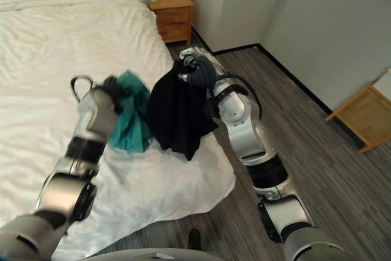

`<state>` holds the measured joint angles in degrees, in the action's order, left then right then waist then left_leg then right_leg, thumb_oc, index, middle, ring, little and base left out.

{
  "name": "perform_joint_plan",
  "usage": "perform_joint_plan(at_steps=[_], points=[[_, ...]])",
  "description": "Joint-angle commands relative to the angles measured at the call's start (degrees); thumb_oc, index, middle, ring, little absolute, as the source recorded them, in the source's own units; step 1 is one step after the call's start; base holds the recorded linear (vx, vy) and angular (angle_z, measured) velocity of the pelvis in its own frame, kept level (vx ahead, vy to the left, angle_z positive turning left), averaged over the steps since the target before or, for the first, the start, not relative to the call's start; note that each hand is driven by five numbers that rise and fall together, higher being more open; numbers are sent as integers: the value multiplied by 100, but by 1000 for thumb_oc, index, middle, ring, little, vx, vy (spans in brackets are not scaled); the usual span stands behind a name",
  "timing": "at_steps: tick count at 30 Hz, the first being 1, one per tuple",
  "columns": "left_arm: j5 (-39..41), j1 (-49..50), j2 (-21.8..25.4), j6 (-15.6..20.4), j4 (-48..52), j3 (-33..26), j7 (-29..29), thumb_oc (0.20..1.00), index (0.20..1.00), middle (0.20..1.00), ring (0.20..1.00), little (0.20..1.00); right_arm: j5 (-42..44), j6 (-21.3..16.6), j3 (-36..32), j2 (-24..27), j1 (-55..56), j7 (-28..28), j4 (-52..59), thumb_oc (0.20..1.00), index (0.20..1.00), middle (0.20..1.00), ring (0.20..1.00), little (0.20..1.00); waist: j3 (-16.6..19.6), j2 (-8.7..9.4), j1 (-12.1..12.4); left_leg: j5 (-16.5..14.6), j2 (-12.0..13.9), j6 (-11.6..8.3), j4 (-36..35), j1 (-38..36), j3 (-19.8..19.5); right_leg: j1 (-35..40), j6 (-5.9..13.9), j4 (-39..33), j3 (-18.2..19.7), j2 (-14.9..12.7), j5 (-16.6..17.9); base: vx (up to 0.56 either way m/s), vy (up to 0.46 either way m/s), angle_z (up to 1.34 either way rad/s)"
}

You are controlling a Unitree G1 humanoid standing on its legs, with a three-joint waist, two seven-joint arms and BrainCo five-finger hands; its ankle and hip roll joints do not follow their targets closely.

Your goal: Pick up bed clothes into laundry basket.

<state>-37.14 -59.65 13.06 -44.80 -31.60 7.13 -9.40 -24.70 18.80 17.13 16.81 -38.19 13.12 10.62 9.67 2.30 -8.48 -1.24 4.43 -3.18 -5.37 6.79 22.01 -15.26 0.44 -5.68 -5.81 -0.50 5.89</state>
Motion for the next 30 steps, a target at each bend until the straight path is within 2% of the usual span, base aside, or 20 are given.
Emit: perform_joint_plan(at_steps=[1,4,5,6,7,8,9,10,11,14,15,16,17,18,19,20,21,23,27,30], points=[[495,-1039,76,322,-511,522,1238,200,200,200,200,200,5,-192,-278,19,-815,-288,-275,200,200,200,200,200,337,-36,43,306,247,-332,37,-109,50,329,435,68,11,-400,-88,-31,28,-28],[1231,-2226,-26,848,-2098,911,2313,200,200,200,200,200,212,-213,-181,-114,-1028,-397,-359,200,200,200,200,200,399,-136,-294,289,249,-315,37,-150,234,267,434,68,207,-384,-68,-2,71,-7],[1716,-2871,-77,1402,-3264,1188,2972,200,200,200,200,200,420,-233,-136,-198,-1067,-421,-334,200,200,200,200,200,449,-217,-540,235,250,-305,37,-207,379,254,443,68,325,-378,-86,3,65,-48],[1764,-2912,-91,1446,-3334,1208,3028,200,200,200,200,200,424,-230,-144,-200,-1085,-423,-334,200,200,200,200,200,444,-203,-528,271,253,-304,37,-182,392,220,427,68,343,-372,-49,-28,91,-57],[2447,-868,1658,2497,-748,491,2085,200,200,200,200,200,796,-126,-798,828,-777,-423,156,200,200,200,200,200,360,-193,-323,229,200,-248,37,-179,298,295,473,68,258,-423,-98,-131,39,-79],[2917,1232,2166,2172,3540,-491,1435,200,200,200,200,200,890,24,-1735,1373,-354,-570,865,200,200,200,200,200,274,-147,18,290,183,-201,37,-2,155,261,492,68,37,-473,-52,-125,36,-64],[2739,2408,2393,2058,4732,-1069,958,200,200,200,200,200,817,176,-2131,1489,64,-480,1200,200,200,200,200,200,247,-130,123,302,181,-203,37,22,97,296,502,68,-27,-482,-51,-114,-20,-75],[2732,2522,2395,2010,4835,-1126,927,200,200,200,200,200,816,196,-2102,1477,102,-470,1239,200,200,200,200,200,298,-144,103,331,183,-202,37,51,101,263,490,68,-18,-479,-24,8,-59,-22],[2515,4548,2253,2841,5710,-1803,579,200,200,200,200,200,694,163,-2478,1549,810,-322,1519,200,200,200,200,200,208,-86,217,301,207,-210,37,-40,116,404,498,68,-74,-475,-85,30,-66,16],[2499,4888,1887,2980,6023,-1644,742,200,200,200,200,200,649,3,-2349,1926,867,-418,1562,200,200,200,200,200,191,-58,169,336,216,-210,37,-104,251,454,524,68,-98,-466,6,-20,-66,62],[2538,4944,1805,2970,6336,-1509,801,200,200,200,200,200,751,-95,-2598,2168,943,-546,1624,200,200,200,200,200,74,-50,136,362,289,-231,37,-155,440,422,615,68,-359,-520,149,-206,-159,35],[2566,5103,1699,2949,6640,-1572,868,200,200,200,200,200,723,-95,-2910,2235,786,-541,1659,200,200,200,200,200,-28,-89,244,445,544,-335,37,-253,897,403,753,112,-1602,-835,215,-196,-156,7],[2567,5104,1700,2944,6647,-1573,868,200,200,200,200,200,723,-93,-2913,2235,786,-539,1662,200,200,200,200,200,-30,-87,238,461,544,-333,37,-243,890,400,745,106,-1609,-834,228,-181,-171,-102],[2529,5126,1646,2891,6726,-1517,870,200,200,200,200,200,712,-104,-2984,2216,769,-562,1663,200,200,200,200,200,-48,-95,251,493,638,-387,37,-288,1040,421,753,138,-2103,-993,299,-77,-142,-130],[2732,5455,1697,3930,5536,-1504,1342,200,200,200,200,200,793,-132,-2866,2110,489,-679,1437,200,200,200,200,200,-67,-120,227,551,782,-509,37,-439,1361,518,818,205,-2578,-1221,355,-82,-179,-130],[2786,5299,1736,4025,5114,-1167,1492,200,200,200,200,200,820,-203,-2686,2068,426,-714,1396,200,200,200,200,200,-53,-110,125,560,847,-546,37,-544,1570,525,810,280,-2701,-1317,408,-39,-116,-69],[2782,5276,1734,4042,5087,-1154,1499,200,200,200,200,200,820,-207,-2692,2073,424,-716,1391,200,200,200,200,200,-67,-106,144,558,847,-548,37,-559,1583,529,810,283,-2688,-1316,406,-17,-81,-103],[3005,5142,1824,4591,4369,-1050,1865,200,200,200,200,200,875,-232,-2451,2090,-107,-797,1236,200,200,200,200,200,-44,-122,97,606,933,-597,37,-689,1953,620,817,377,-3147,-1568,473,9,-111,-118],[2955,5161,1753,4642,4626,-1228,2064,200,200,200,200,200,399,-307,-2066,1899,-983,-811,847,200,200,200,200,200,75,-137,278,734,1049,-870,37,-1011,2758,1053,900,181,-4578,-1946,663,-5,-175,-146],[2868,5180,1688,4603,4828,-1133,1950,200,200,200,200,200,391,-301,-2181,1839,-898,-748,925,200,200,200,200,200,119,-144,293,813,1087,-982,37,-1122,2858,1003,910,105,-4367,-1784,494,80,-272,-142]])
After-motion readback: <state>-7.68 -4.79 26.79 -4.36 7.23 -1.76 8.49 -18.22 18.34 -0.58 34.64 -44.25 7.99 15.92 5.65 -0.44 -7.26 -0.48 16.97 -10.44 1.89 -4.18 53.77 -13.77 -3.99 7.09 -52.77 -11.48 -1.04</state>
